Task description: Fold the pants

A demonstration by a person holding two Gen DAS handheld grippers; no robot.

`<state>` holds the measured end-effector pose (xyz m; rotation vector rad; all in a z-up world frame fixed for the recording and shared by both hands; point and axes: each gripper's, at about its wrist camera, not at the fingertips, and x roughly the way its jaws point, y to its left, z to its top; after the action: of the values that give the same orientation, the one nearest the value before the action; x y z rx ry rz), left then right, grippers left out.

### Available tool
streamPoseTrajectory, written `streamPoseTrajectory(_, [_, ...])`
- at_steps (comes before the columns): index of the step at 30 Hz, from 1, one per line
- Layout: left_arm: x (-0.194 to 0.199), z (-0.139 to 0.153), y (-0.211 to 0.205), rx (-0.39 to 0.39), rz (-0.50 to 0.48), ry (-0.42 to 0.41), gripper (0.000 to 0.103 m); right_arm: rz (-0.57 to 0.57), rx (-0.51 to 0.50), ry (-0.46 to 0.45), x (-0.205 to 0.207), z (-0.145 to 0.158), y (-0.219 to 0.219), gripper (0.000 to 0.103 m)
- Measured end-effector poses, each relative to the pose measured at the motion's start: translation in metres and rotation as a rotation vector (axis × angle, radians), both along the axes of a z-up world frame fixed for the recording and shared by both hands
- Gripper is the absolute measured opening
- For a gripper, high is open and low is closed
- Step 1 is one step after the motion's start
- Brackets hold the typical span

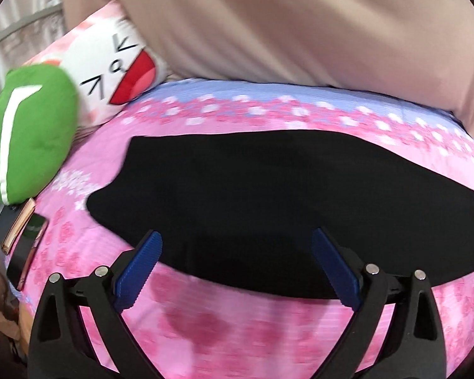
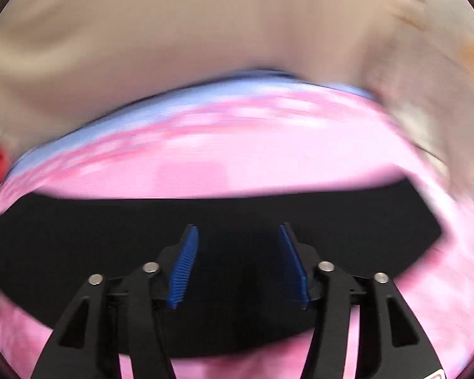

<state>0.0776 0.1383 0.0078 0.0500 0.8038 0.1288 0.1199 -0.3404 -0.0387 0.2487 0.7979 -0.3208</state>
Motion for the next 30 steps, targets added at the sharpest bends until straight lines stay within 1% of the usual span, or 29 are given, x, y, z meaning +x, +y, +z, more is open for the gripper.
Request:
streamPoseTrajectory(1, [0.000,0.000,-0.013,0.004,-0.010,0.003,0.094,-0.057,0.001,0.009,-0.013,-0.003,-0.028,0.055])
streamPoseTrajectory(2, [0.000,0.000,-0.024,0.005,-0.014,0.006,0.094,-0.129,0.011,0.020,-0.033,-0.009,-0.067,0.055])
streamPoseTrajectory(3, [-0.002,-0.001,-0.037,0.003,-0.017,0.008,0.095,-0.176,0.029,0.029,-0.046,-0.014,-0.096,0.055])
streamPoseTrajectory(4, [-0.002,-0.001,-0.045,0.001,-0.023,0.013,0.095,-0.201,0.045,0.032,-0.054,-0.017,-0.113,0.055])
streamPoseTrajectory(5, [-0.002,-0.002,-0.054,0.001,-0.029,0.021,0.095,-0.215,0.081,0.021,-0.063,-0.023,-0.133,0.055])
streamPoseTrajectory(6, [-0.002,-0.002,-0.067,0.003,-0.038,0.028,0.095,-0.207,0.110,0.005,-0.068,-0.025,-0.145,0.055])
streamPoseTrajectory(8, [-0.001,-0.002,-0.080,0.004,-0.045,0.039,0.095,-0.176,0.144,-0.025,-0.071,-0.029,-0.159,0.055])
streamPoseTrajectory(9, [-0.002,-0.003,-0.088,0.005,-0.055,0.045,0.095,-0.156,0.164,-0.019,-0.068,-0.033,-0.164,0.055])
streamPoseTrajectory(12, [-0.003,-0.002,-0.109,0.031,-0.066,0.051,0.095,-0.161,0.201,0.042,-0.047,-0.048,-0.167,0.055])
streamPoseTrajectory(14, [-0.005,-0.001,-0.119,0.051,-0.071,0.048,0.095,-0.147,0.187,0.033,-0.043,-0.049,-0.167,0.061])
streamPoseTrajectory(16, [-0.004,0.000,-0.123,0.068,-0.074,0.049,0.095,-0.127,0.186,0.033,-0.042,-0.051,-0.166,0.070])
streamPoseTrajectory(19, [-0.002,-0.001,-0.124,0.083,-0.068,0.056,0.095,-0.115,0.162,0.028,-0.040,-0.053,-0.162,0.075])
streamPoseTrajectory(20, [-0.001,-0.001,-0.123,0.084,-0.067,0.059,0.095,-0.110,0.133,0.044,-0.035,-0.054,-0.158,0.073])
streamPoseTrajectory(21, [0.000,-0.003,-0.123,0.085,-0.064,0.063,0.095,-0.100,0.110,0.054,-0.032,-0.053,-0.153,0.061])
streamPoseTrajectory(22, [0.002,-0.004,-0.122,0.083,-0.061,0.070,0.095,-0.083,0.111,0.051,-0.031,-0.053,-0.150,0.031])
streamPoseTrajectory(23, [0.003,-0.005,-0.121,0.079,-0.061,0.073,0.095,-0.048,0.197,0.024,-0.030,-0.052,-0.148,0.015])
streamPoseTrajectory(24, [0.003,-0.006,-0.119,0.072,-0.060,0.076,0.095,-0.043,0.247,0.010,-0.030,-0.050,-0.147,0.016])
streamPoseTrajectory(26, [0.003,-0.006,-0.111,0.052,-0.054,0.081,0.095,-0.027,0.223,-0.039,-0.031,-0.030,-0.131,0.016])
streamPoseTrajectory(27, [0.003,-0.006,-0.106,0.046,-0.050,0.080,0.095,-0.009,0.235,-0.066,-0.031,-0.021,-0.123,0.016])
streamPoseTrajectory(28, [0.001,-0.005,-0.099,0.042,-0.042,0.076,0.095,0.018,0.255,-0.096,-0.030,-0.010,-0.113,0.016])
streamPoseTrajectory(30, [-0.001,-0.005,-0.081,0.028,-0.025,0.071,0.095,0.093,0.244,-0.144,-0.023,0.019,-0.078,0.016])
